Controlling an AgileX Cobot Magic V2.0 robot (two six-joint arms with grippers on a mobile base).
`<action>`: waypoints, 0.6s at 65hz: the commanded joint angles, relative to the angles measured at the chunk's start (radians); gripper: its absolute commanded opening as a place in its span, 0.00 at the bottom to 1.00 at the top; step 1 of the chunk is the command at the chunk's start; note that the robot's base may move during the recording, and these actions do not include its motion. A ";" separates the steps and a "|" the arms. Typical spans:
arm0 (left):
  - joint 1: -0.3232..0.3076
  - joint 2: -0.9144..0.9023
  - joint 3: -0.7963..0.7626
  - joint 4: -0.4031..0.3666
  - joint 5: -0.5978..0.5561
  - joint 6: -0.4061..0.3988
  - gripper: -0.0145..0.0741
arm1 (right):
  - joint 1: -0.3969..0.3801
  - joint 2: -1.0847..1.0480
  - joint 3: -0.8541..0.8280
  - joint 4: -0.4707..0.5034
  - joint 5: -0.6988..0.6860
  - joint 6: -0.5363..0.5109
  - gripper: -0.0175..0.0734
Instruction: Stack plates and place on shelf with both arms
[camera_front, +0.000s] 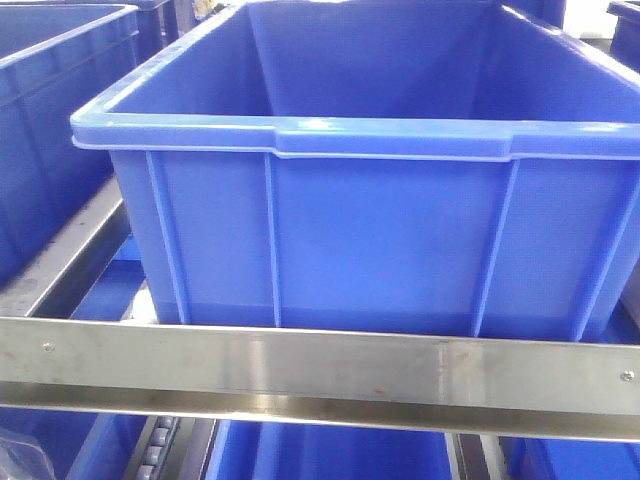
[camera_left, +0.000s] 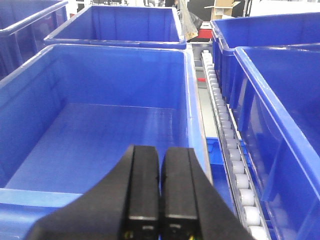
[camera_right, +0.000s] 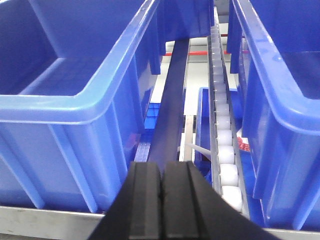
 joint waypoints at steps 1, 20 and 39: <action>-0.004 0.009 -0.038 -0.010 -0.091 0.000 0.26 | -0.001 -0.017 0.002 -0.009 -0.093 -0.001 0.25; -0.004 -0.011 0.025 0.088 -0.136 0.008 0.26 | -0.001 -0.017 0.002 -0.009 -0.092 -0.001 0.25; -0.015 -0.266 0.257 0.118 -0.153 0.008 0.26 | -0.001 -0.017 0.002 -0.009 -0.092 -0.001 0.25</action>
